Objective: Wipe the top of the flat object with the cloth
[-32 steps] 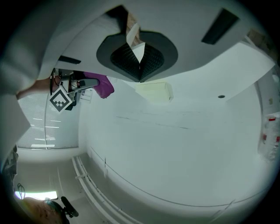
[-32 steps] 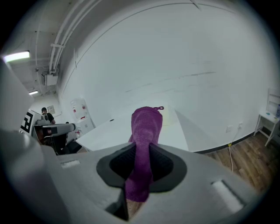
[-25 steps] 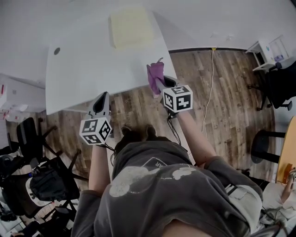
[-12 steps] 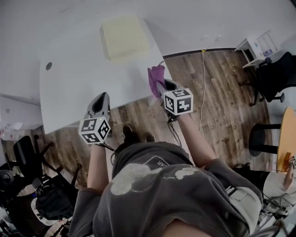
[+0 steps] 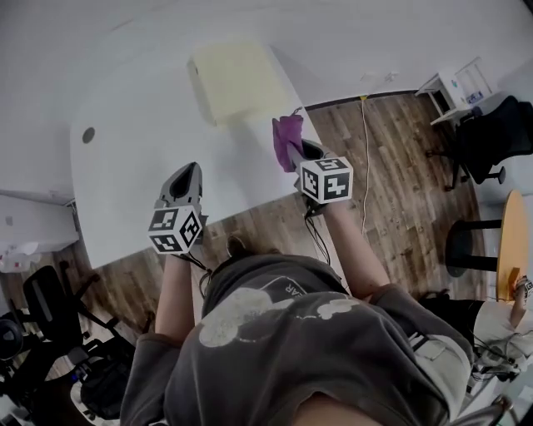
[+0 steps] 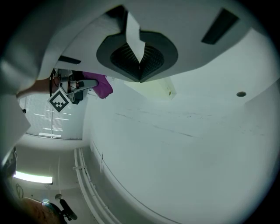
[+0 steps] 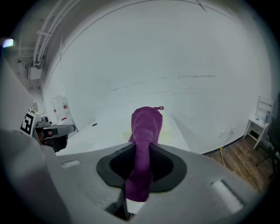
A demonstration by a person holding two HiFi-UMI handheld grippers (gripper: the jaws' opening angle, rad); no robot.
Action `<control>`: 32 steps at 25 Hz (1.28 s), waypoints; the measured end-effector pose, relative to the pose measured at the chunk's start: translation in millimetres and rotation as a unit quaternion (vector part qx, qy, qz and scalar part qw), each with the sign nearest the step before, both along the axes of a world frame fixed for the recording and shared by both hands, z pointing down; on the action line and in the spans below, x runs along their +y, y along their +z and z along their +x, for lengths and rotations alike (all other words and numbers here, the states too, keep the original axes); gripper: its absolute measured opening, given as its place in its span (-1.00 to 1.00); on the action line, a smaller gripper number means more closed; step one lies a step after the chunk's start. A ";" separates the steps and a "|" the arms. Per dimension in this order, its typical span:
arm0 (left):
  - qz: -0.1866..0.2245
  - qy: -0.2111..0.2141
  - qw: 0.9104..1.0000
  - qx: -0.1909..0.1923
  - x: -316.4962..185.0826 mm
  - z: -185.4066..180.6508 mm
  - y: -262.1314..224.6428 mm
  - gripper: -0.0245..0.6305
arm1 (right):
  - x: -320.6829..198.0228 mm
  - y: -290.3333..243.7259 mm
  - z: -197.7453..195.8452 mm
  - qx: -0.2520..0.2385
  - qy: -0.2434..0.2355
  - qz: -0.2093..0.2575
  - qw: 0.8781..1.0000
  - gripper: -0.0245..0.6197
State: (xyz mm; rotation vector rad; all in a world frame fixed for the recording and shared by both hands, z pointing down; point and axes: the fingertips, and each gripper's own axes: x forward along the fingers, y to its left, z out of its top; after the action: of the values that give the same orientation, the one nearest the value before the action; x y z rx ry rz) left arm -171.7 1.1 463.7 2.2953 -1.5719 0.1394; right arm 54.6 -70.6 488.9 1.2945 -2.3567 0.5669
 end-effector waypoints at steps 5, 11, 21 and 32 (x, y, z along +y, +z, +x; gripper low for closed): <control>0.001 0.022 1.000 0.006 -23.8 -24.6 5.4 -0.94 | -16.9 -0.7 -17.1 0.005 0.029 -0.003 1.000 -0.70; 0.004 0.051 0.999 0.013 -48.8 -31.5 9.2 -0.94 | -30.4 -7.3 -23.0 0.016 0.050 0.001 0.999 -0.70; -0.007 0.051 0.999 0.011 -77.9 -16.4 13.0 -0.94 | -83.6 -14.6 -21.6 0.007 0.041 0.007 0.999 -0.70; -0.024 0.025 0.999 -0.008 -140.5 6.3 16.2 -0.94 | -176.4 -33.5 -19.9 -0.017 -0.007 0.018 1.000 -0.70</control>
State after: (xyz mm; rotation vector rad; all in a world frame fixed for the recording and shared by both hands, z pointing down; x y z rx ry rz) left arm -165.4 -139.4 479.9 2.3041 -1.5033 0.2065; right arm 34.7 -246.9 455.4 1.2922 -2.4116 0.5489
